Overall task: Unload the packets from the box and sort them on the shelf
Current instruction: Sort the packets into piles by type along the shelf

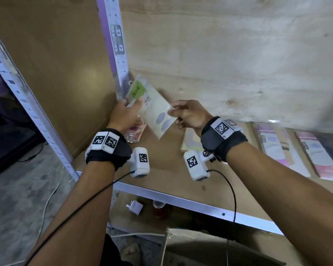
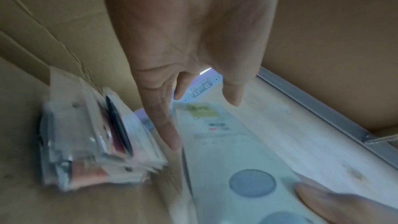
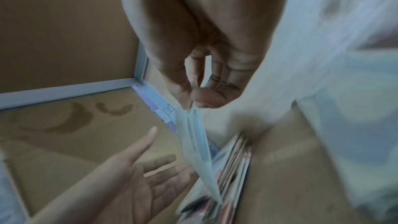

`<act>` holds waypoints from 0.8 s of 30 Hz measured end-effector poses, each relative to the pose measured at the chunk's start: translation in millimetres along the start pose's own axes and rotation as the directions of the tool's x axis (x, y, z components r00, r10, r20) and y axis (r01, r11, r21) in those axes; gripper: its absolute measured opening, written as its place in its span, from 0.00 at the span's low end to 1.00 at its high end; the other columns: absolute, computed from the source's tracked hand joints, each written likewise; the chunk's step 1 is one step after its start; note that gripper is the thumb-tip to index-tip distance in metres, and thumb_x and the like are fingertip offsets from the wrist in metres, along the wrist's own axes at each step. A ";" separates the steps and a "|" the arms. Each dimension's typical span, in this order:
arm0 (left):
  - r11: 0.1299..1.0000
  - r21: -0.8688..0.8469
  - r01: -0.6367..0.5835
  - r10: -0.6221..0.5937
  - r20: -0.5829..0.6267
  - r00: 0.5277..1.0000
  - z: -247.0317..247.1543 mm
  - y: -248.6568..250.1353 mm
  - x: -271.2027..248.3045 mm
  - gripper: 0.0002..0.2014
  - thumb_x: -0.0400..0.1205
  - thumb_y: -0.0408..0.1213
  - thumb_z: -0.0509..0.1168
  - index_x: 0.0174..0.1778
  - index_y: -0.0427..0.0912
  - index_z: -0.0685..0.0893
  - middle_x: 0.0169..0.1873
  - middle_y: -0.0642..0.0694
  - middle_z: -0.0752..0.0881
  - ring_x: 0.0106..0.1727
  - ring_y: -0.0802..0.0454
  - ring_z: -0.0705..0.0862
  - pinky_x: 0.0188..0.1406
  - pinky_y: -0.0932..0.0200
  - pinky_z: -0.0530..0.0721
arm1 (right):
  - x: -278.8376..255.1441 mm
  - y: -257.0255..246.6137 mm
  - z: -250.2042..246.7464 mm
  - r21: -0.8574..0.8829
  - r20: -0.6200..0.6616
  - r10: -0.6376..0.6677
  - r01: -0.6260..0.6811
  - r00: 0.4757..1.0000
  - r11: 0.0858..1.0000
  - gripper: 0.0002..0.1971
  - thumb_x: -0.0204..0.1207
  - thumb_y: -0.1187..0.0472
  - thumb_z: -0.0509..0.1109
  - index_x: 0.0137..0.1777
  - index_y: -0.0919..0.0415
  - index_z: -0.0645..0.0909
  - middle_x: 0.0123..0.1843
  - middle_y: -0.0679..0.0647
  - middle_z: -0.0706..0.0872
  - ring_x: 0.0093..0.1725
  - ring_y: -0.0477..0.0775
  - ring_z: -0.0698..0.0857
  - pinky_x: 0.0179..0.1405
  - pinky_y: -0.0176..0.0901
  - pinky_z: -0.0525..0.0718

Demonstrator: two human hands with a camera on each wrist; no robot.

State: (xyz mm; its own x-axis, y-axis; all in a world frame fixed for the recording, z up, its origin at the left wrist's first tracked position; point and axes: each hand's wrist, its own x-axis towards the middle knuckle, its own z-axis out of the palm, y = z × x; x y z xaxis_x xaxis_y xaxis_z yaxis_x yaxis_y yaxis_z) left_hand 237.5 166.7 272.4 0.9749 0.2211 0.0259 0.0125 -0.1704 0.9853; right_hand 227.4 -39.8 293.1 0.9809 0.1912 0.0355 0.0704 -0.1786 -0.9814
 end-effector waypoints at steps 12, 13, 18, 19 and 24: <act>0.777 -0.583 0.237 0.044 0.427 0.903 60.1 4.4 -34.7 0.26 0.76 0.51 0.77 0.65 0.41 0.80 0.62 0.35 0.88 0.63 0.41 0.89 0.52 0.49 0.90 | -92.9 -1.1 -71.0 -0.713 0.152 -0.293 0.310 0.944 0.629 0.15 0.72 0.62 0.79 0.59 0.52 0.88 0.52 0.55 0.80 0.45 0.53 0.82 0.53 0.46 0.82; 0.794 -0.568 0.217 0.051 0.418 0.907 67.0 3.5 -38.8 0.21 0.79 0.45 0.75 0.65 0.41 0.81 0.62 0.36 0.89 0.62 0.44 0.89 0.50 0.52 0.90 | -98.6 2.2 -76.6 -0.723 0.157 -0.271 0.298 0.950 0.623 0.16 0.71 0.61 0.80 0.59 0.52 0.88 0.53 0.53 0.79 0.45 0.48 0.80 0.53 0.43 0.82; 0.882 -0.446 0.151 0.037 0.386 0.922 97.5 1.4 -57.4 0.18 0.84 0.29 0.67 0.71 0.37 0.80 0.61 0.40 0.90 0.58 0.47 0.91 0.45 0.58 0.91 | -116.5 23.8 -113.9 -0.651 0.079 -0.191 0.196 0.978 0.733 0.19 0.68 0.48 0.82 0.58 0.50 0.87 0.49 0.38 0.77 0.48 0.38 0.77 0.46 0.27 0.76; 0.889 -0.429 0.163 0.031 0.411 0.911 103.4 1.0 -61.6 0.17 0.84 0.29 0.67 0.71 0.37 0.80 0.61 0.40 0.90 0.59 0.47 0.91 0.46 0.58 0.91 | -117.3 30.1 -121.5 -0.630 0.005 -0.202 0.160 0.979 0.760 0.19 0.69 0.47 0.81 0.58 0.50 0.87 0.48 0.37 0.77 0.47 0.37 0.77 0.46 0.30 0.76; 0.896 -0.386 0.217 0.022 0.529 0.849 133.0 3.0 -75.7 0.17 0.85 0.30 0.66 0.71 0.35 0.80 0.62 0.37 0.89 0.57 0.46 0.91 0.46 0.59 0.91 | -116.1 60.3 -153.8 -0.396 -0.204 -0.019 -0.065 0.979 0.916 0.21 0.75 0.44 0.74 0.63 0.54 0.82 0.50 0.46 0.84 0.48 0.44 0.83 0.45 0.35 0.81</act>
State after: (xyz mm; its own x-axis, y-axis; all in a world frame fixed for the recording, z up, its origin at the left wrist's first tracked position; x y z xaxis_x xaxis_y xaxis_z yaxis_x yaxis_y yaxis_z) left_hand 193.3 21.7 250.9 0.9450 -0.3238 -0.0457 0.1373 0.2662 0.9541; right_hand 145.7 -221.2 258.8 0.9958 -0.0063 0.0916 0.0725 -0.5578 -0.8268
